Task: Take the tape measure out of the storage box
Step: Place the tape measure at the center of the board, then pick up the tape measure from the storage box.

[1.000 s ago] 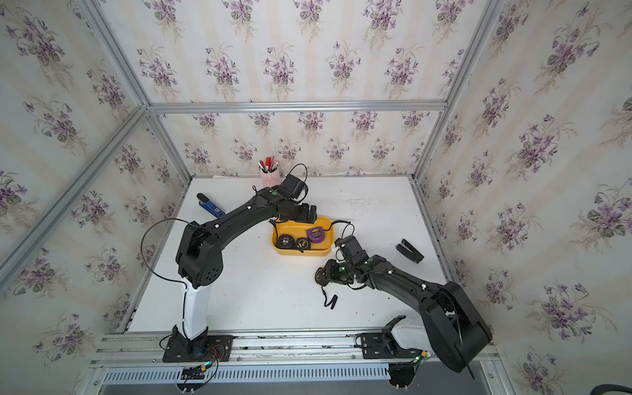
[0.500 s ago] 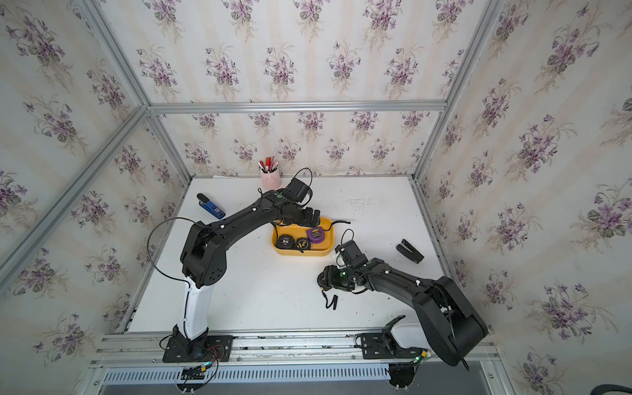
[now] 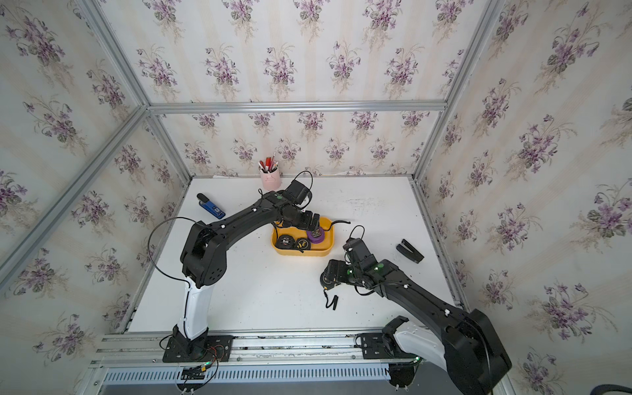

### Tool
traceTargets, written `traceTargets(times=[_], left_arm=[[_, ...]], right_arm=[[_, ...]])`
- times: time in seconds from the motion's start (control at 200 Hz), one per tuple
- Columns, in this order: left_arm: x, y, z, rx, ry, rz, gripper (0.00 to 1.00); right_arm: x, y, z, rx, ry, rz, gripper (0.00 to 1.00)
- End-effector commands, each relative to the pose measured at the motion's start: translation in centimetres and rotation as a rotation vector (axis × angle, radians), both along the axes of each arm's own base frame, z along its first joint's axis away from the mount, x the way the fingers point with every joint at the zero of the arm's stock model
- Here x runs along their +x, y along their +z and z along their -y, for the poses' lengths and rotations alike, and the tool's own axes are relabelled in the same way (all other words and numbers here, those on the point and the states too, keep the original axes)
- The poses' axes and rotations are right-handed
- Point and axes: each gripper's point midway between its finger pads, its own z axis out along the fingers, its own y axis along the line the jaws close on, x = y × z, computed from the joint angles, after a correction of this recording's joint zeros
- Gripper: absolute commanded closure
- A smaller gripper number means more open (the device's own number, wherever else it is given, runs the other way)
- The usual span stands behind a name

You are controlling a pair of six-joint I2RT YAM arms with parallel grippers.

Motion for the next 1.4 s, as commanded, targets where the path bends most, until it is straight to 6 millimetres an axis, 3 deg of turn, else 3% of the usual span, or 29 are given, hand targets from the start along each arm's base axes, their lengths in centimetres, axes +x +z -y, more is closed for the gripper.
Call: traceTargets(times=[0.0,0.2,0.325,0.799,1.394], left_arm=[[-1.0,-0.5,1.4,-0.047,-0.107,-0.039,0.01],[-1.5,-0.7,3.1,-0.071,-0.297,-0.042,0.0],[-1.0,-1.3,3.1,-0.025,-0.365,0.006,0.0],[-0.2,-5.0,2.5,0.158,-0.584,0.133,0.0],[0.7,-7.4,3.5,0.175,-0.672,0.186,0.01]], right_arm=[[0.6,0.9,2.6,-0.091,-0.101,0.061,0.03],[1.7,3.8,3.1,-0.058,-0.146,0.174,0.03],[2.2,4.8,2.6,-0.027,-0.144,0.214,0.03],[2.7,5.4,2.2,-0.012,-0.127,0.238,0.02],[3.0,5.5,1.7,0.001,-0.117,0.237,0.02]])
